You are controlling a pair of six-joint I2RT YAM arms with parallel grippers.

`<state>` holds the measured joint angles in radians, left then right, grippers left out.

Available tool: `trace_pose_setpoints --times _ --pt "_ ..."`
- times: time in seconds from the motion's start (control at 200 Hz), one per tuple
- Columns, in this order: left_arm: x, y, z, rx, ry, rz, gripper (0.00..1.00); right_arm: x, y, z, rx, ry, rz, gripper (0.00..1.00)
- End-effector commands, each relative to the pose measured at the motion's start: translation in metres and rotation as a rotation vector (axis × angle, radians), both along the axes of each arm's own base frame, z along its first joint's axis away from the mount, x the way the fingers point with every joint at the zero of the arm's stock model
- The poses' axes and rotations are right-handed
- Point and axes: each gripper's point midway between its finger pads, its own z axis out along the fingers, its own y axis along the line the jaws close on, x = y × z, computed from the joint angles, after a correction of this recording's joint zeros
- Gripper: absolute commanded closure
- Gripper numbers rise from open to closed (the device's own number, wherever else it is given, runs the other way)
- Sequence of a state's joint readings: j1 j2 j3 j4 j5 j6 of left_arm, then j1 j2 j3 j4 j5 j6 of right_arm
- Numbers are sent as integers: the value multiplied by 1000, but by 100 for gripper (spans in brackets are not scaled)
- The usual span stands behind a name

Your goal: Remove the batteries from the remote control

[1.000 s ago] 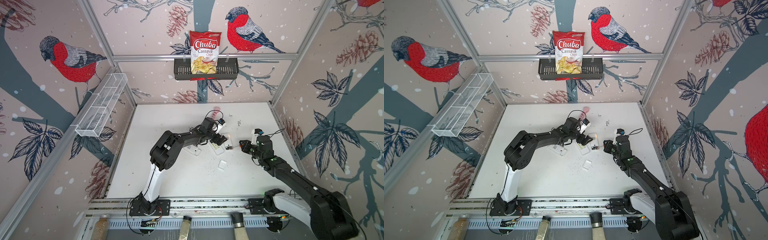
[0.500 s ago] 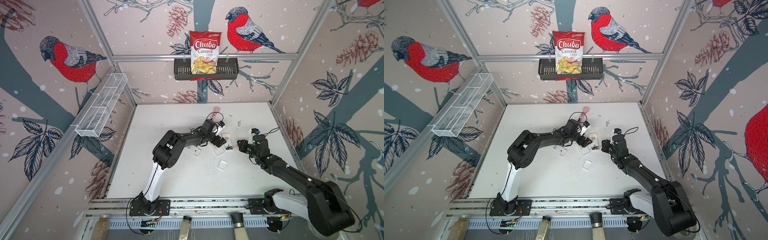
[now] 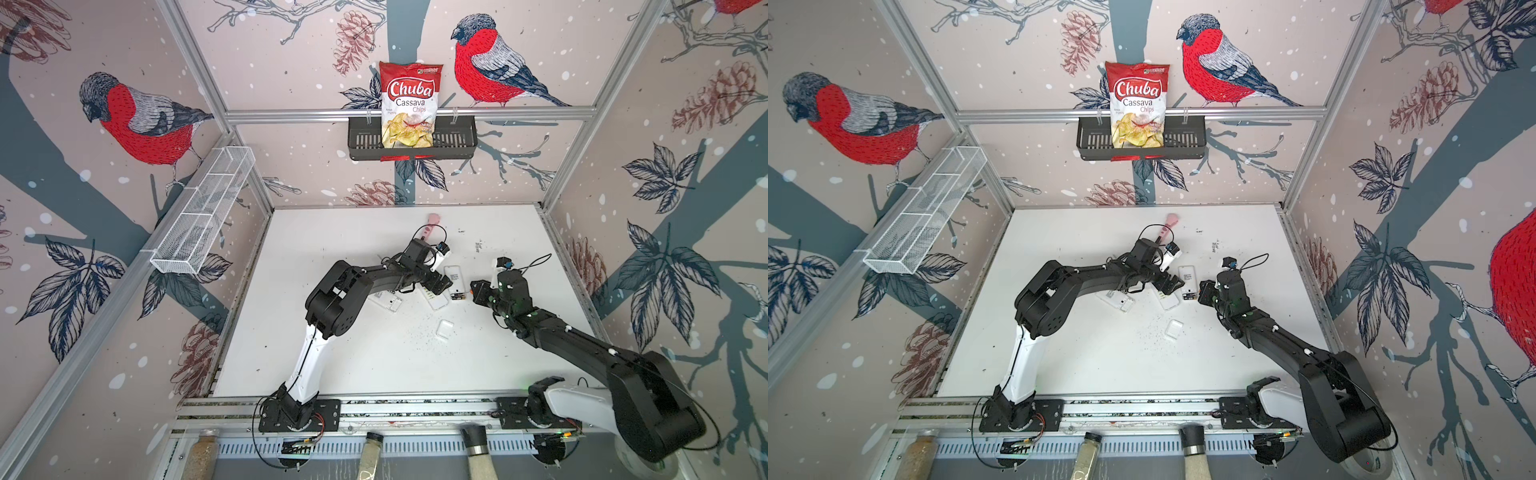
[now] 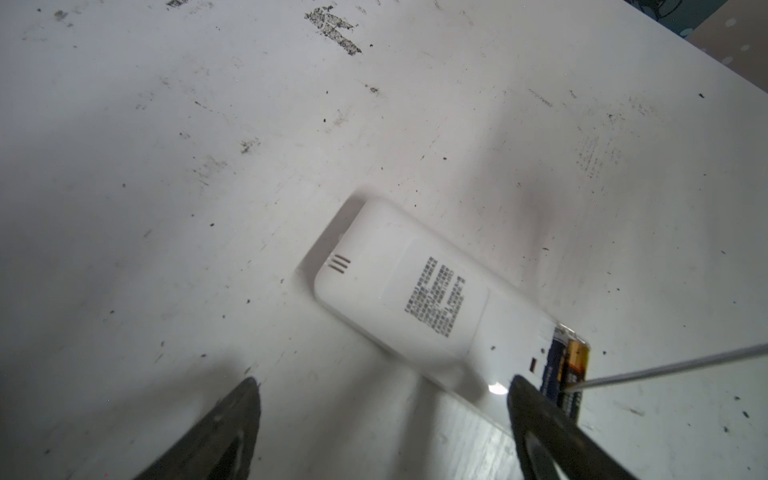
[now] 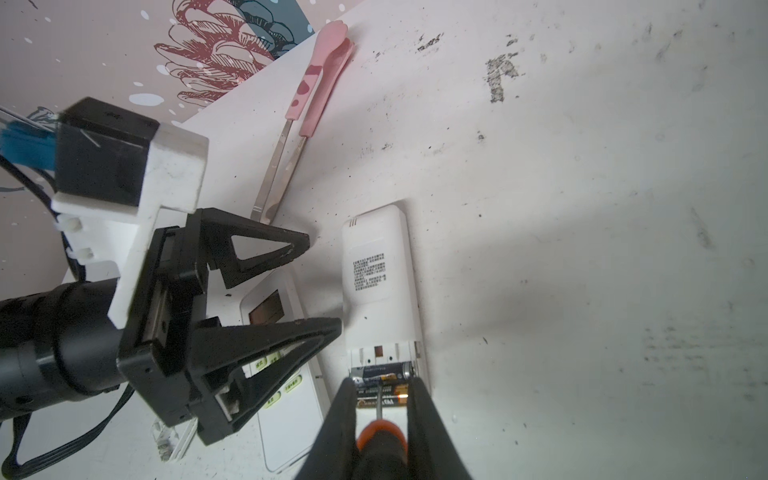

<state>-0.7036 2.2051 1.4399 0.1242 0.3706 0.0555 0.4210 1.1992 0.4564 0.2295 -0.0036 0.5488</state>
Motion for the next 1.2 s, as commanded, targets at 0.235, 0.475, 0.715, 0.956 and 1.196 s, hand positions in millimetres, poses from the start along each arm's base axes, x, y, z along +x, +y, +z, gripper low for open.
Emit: trace_pose_setpoints --times 0.235,0.475,0.715,0.956,1.196 --pt "-1 -1 1 -6 5 0 9 4 7 4 -96 -27 -24 100" --pt "-1 0 0 2 6 -1 10 -2 9 -17 -141 7 -33 100" --pt "-2 1 1 2 7 -1 10 -13 7 -32 -124 6 -79 100" --pt "-2 1 1 3 7 -1 10 -32 -1 -51 10 17 -141 100" --pt "-2 1 1 6 5 -1 10 -48 -8 -69 102 47 -180 100"
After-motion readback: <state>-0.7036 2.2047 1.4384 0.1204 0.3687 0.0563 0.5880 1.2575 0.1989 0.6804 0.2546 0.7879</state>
